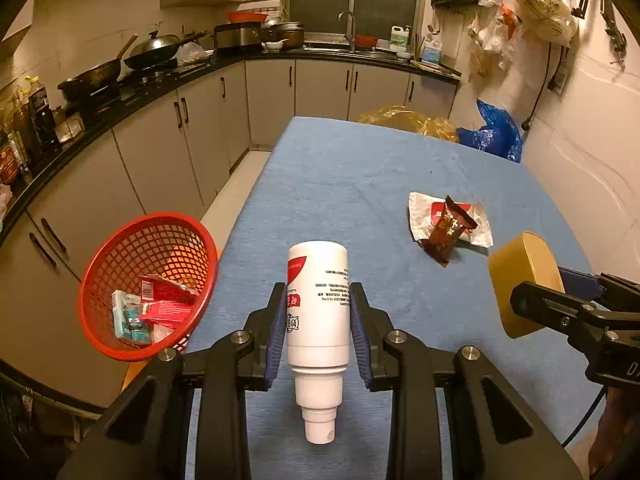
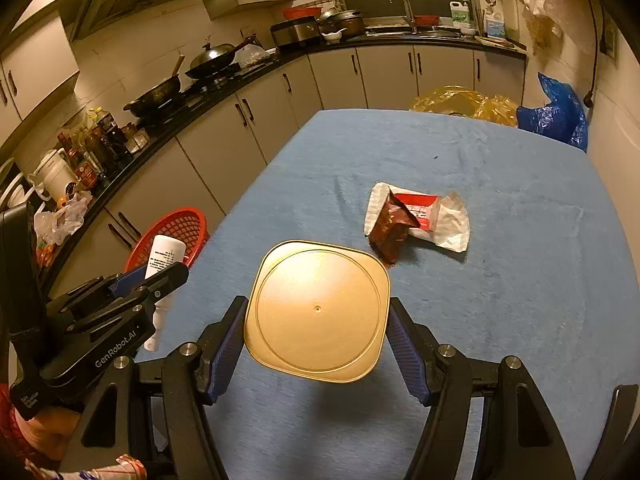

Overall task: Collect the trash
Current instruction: 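Carry the spray bottle and tan container with both tools over the red wastebasket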

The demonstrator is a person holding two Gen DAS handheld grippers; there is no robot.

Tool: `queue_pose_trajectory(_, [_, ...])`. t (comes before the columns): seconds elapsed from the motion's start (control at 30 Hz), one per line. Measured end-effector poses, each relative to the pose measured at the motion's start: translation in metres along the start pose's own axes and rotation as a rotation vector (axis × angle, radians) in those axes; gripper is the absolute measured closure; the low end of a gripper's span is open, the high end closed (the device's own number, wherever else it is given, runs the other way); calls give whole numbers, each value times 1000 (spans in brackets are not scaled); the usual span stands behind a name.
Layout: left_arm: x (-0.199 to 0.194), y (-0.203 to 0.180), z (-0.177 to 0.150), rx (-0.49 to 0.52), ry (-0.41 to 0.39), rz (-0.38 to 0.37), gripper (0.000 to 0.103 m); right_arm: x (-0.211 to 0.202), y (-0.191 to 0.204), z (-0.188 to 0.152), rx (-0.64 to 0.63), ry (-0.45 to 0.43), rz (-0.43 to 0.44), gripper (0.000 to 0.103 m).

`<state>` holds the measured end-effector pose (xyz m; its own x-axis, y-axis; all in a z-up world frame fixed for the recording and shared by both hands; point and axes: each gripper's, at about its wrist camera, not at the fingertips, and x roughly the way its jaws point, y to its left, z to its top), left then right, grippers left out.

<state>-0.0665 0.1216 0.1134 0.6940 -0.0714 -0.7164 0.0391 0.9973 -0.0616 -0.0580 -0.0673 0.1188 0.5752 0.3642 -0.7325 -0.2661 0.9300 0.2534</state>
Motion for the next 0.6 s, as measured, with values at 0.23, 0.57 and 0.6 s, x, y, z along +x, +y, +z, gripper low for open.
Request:
queue_pose_trajectory(0.23, [-8,9,3,-4,-16,9,74,0,11,4,-8,-3,14,31])
queue_pose_trajectory(0.57, [-17,26,4,-21,-32,26,74,5,26,8,-25,0,33,31])
queue_pose_trajectory(0.6, [-18,29,4,-25,-34,28,74,6,27,9,-26,0,34,31])
